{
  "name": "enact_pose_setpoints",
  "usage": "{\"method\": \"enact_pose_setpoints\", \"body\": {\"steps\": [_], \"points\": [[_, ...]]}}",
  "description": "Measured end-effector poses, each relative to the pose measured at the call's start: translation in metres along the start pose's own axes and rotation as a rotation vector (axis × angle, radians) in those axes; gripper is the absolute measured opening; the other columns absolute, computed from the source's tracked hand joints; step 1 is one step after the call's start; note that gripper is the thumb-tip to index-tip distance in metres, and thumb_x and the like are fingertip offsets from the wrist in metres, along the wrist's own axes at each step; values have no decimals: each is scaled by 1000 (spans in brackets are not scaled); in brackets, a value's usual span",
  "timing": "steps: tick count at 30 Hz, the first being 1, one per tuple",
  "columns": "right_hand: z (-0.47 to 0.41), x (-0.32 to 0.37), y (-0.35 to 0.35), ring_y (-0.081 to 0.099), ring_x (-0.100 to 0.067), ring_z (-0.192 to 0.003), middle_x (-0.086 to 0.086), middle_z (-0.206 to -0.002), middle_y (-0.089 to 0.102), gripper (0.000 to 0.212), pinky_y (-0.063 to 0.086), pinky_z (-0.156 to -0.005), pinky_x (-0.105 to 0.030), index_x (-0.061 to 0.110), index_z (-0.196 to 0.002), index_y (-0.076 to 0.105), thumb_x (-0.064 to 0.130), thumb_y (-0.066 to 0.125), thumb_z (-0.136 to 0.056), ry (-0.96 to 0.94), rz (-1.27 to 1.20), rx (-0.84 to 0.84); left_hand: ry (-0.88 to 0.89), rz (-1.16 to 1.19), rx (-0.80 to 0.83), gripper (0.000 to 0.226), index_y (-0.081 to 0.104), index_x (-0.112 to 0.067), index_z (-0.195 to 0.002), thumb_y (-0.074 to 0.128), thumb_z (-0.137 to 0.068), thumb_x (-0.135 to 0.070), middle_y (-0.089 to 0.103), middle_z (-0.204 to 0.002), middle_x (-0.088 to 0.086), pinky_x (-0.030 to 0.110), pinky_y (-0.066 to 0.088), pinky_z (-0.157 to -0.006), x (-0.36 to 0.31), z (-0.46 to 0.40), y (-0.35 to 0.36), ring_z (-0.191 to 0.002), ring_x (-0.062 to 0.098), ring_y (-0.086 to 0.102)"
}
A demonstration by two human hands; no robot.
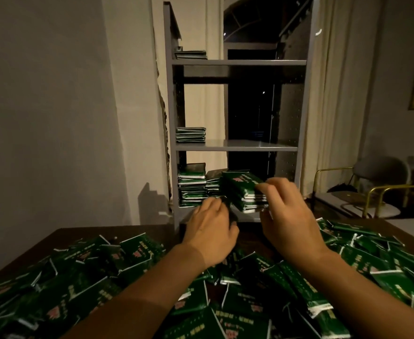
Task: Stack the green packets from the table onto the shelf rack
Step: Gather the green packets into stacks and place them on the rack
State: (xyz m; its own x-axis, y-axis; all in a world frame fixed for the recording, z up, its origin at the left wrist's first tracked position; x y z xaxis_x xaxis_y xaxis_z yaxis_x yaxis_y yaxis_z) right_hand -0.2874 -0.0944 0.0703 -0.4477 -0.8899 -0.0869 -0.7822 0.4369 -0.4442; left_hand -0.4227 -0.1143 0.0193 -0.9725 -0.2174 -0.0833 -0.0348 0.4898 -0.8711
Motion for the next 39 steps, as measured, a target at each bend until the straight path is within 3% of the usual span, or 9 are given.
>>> {"method": "enact_pose_setpoints", "body": {"steps": [3, 10, 15, 22, 27, 30, 35, 39], "points": [[-13, -3, 20, 55, -29, -98, -16, -113, 57, 50, 52, -61, -31, 0, -119, 59, -5, 69, -70, -41, 44, 1, -2, -24, 17, 41, 57, -9, -124, 41, -103, -40, 50, -127, 6, 38, 36, -110, 4, -12, 5, -125, 22, 40], [-42, -5, 66, 55, -29, -93, -14, -110, 58, 46, 51, -70, -36, 2, -119, 60, 5, 58, -73, -83, 81, 62, -34, -46, 39, 39, 58, -12, -121, 39, -103, -42, 54, -124, 8, 39, 35, -110, 24, -33, 16, -124, 23, 42], [-58, -9, 100, 54, -28, -94, -12, -111, 57, 55, 49, -71, -36, 4, -119, 60, -5, 73, -66, -64, 109, 91, -3, -44, 5, 42, 54, -11, -128, 38, -104, -42, 54, -128, 7, 36, 35, -108, 35, -43, 24, -122, 22, 43], [-68, -8, 123, 53, -33, -94, -11, -107, 59, 50, 40, -73, -41, 9, -110, 63, 14, 76, -61, -73, 242, 86, 21, 72, -68, 32, 57, -13, -118, 41, -103, -36, 54, -119, 3, 35, 38, -105, 36, -51, 20, -116, 20, 45], [-68, -12, 127, 53, -30, -90, -11, -107, 58, 55, 47, -68, -39, 7, -112, 62, 2, 78, -59, -69, 92, 100, 0, 175, -90, 24, 54, -11, -116, 43, -102, -26, 53, -119, 3, 33, 41, -99, 33, -56, 19, -113, 19, 45], [-67, -19, 132, 52, -25, -95, -8, -115, 54, 54, 54, -63, -35, 9, -118, 59, -2, 77, -69, -26, -42, 143, -25, 219, -94, 26, 53, -12, -121, 43, -101, -25, 54, -121, 2, 33, 43, -99, 35, -58, 21, -114, 17, 45], [-61, -27, 129, 52, -22, -105, -5, -124, 50, 56, 53, -80, -33, 14, -127, 54, 16, 79, -77, 1, -93, 150, -72, 258, -109, 35, 51, -17, -133, 46, -99, -27, 54, -127, 0, 35, 43, -103, 40, -62, 23, -118, 16, 47], [-42, -48, 120, 53, -9, -81, 10, -94, 52, 19, 41, -63, -18, 22, -100, 55, 31, 67, -89, 201, -243, 99, -97, 285, -126, 43, 46, -15, -141, 46, -100, -25, 52, -133, 1, 34, 42, -106, 43, -64, 23, -124, 16, 45]]}}
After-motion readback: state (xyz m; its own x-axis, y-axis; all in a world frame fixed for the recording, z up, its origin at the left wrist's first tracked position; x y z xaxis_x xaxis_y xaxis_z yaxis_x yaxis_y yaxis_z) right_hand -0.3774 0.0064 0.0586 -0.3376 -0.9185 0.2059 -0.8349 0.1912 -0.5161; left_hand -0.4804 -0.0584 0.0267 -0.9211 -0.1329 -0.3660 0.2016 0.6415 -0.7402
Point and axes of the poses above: each hand's wrist, its own z-axis away from the middle knuckle, its own y-axis out of the palm, x = y × z, the point moved 10 cm from there along -z, towards the middle knuckle
